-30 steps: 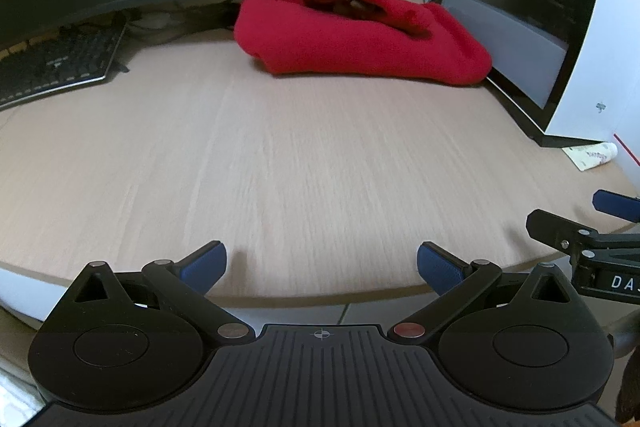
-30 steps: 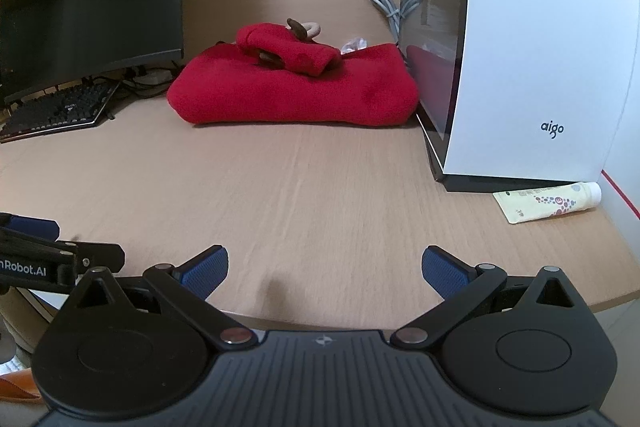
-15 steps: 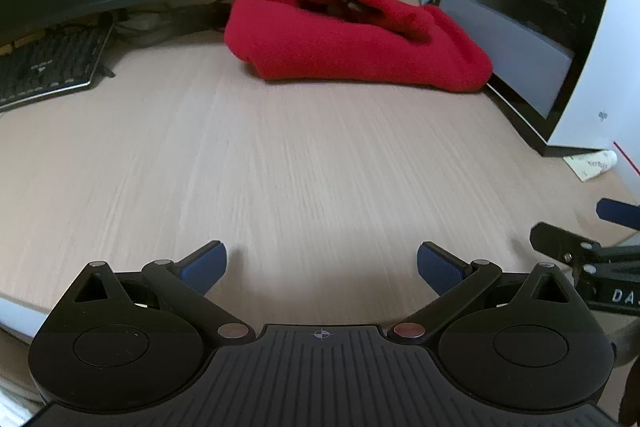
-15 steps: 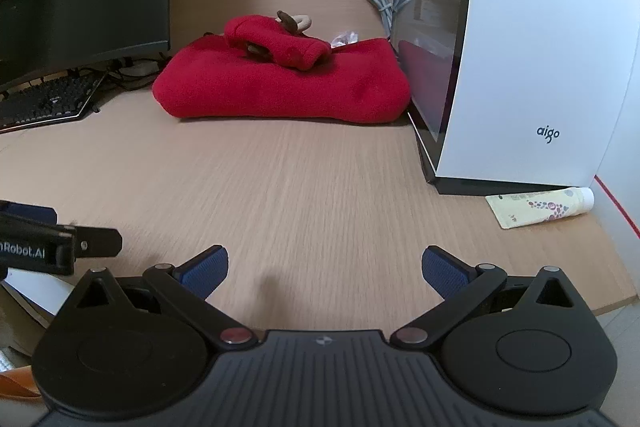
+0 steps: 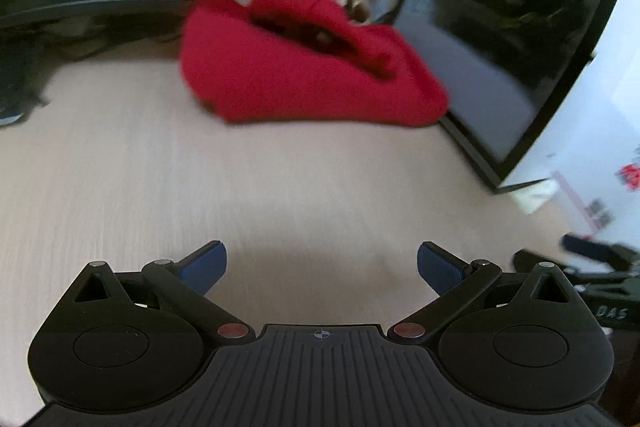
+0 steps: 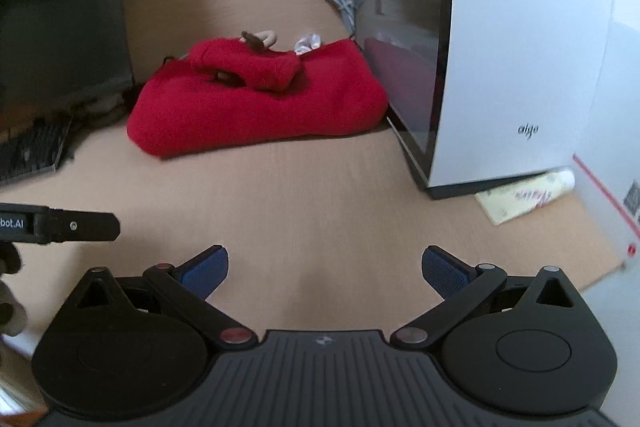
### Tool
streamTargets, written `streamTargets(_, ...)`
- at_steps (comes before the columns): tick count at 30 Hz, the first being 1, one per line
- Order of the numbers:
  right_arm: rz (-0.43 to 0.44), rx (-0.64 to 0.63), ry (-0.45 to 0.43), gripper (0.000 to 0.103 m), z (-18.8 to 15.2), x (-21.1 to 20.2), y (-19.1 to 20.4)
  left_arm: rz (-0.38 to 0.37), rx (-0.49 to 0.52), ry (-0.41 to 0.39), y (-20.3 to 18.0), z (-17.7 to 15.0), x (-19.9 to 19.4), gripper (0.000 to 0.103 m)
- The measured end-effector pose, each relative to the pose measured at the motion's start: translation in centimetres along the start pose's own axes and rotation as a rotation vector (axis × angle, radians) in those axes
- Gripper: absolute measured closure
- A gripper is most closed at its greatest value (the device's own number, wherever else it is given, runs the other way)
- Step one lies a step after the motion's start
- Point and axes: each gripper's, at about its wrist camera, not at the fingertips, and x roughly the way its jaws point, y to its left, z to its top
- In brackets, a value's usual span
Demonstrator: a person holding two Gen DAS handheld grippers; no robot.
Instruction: Fold clothes
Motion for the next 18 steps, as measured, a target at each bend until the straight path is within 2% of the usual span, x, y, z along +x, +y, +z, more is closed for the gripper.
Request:
streamTargets(4, -0.002, 0.103, -0.019, 0.0, 1.3, -1.2, 1.5, -0.086, 0.063, -0.022, 1.0, 4.5, 1.5, 0.0)
streamTargets(8, 0.017, 0.04, -0.046, 0.0, 2.8, -1.5, 1.8, -0.097, 0.077, -0.106, 0.1, 10.0, 4.8, 0.0)
streamTargets(9, 0.022, 0.019, -0.053, 0.0, 3.2, -1.5, 1.8, -0.097, 0.083, -0.129, -0.2, 11.3, 5.9, 0.0)
streamTargets(12, 0.098, -0.038, -0.043, 0.0, 4.6, 0.5, 0.3, -0.03, 0.127, -0.171, -1.0, 14.7, 10.2, 0.0)
streamTargets(14, 0.13, -0.043, -0.011, 0.0, 5.7, 2.2, -0.7, 0.007, 0.106, -0.156, -1.0, 16.3, 13.4, 0.0)
streamTargets(17, 0.188, -0.051, -0.003, 0.0, 7.2, 4.4, -1.9, -0.035, 0.054, -0.057, 0.2, 17.3, 17.9, 0.0)
streamTargets(18, 0.197, -0.055, 0.0, 0.0, 7.7, 5.1, -2.3, -0.058, 0.074, -0.045, 0.5, 16.9, 18.5, 0.0)
